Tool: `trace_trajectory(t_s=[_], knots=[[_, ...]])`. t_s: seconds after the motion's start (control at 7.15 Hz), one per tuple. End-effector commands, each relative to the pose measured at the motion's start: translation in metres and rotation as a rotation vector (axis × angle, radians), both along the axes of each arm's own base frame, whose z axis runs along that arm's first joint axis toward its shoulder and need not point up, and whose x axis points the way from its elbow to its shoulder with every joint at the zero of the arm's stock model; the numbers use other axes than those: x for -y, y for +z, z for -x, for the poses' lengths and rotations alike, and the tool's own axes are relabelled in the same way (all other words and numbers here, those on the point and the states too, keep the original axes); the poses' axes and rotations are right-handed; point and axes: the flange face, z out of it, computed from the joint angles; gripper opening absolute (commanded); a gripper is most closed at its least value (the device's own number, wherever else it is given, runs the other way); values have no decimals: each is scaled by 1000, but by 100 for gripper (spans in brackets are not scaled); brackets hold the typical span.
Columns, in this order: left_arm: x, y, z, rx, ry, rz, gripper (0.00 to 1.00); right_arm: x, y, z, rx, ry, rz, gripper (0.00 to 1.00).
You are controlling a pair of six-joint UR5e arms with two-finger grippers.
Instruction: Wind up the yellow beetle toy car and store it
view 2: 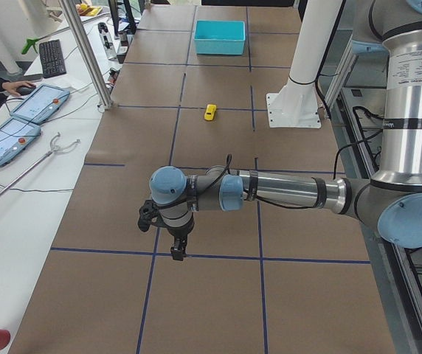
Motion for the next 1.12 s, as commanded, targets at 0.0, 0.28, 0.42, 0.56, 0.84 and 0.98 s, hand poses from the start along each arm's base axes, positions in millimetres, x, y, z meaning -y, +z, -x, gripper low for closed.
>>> trace_trajectory(t_s=[0.0, 0.28, 0.42, 0.56, 0.84, 0.98], knots=[[38, -50, -4, 0, 7, -21, 100, 1, -4, 0, 0, 0, -8, 100], [59, -195, -73, -9, 148, -180, 100, 1, -4, 0, 0, 0, -8, 100], [53, -237, -128, -20, 280, -301, 100, 1, -4, 0, 0, 0, -8, 100], [50, -266, -140, -4, 378, -447, 100, 1, -2, 0, 0, 0, -5, 100], [19, -335, -244, 9, 695, -774, 100, 0, 0, 0, 0, 0, 1, 100], [-6, -358, -312, -9, 881, -946, 100, 0, 0, 0, 0, 0, 1, 100]])
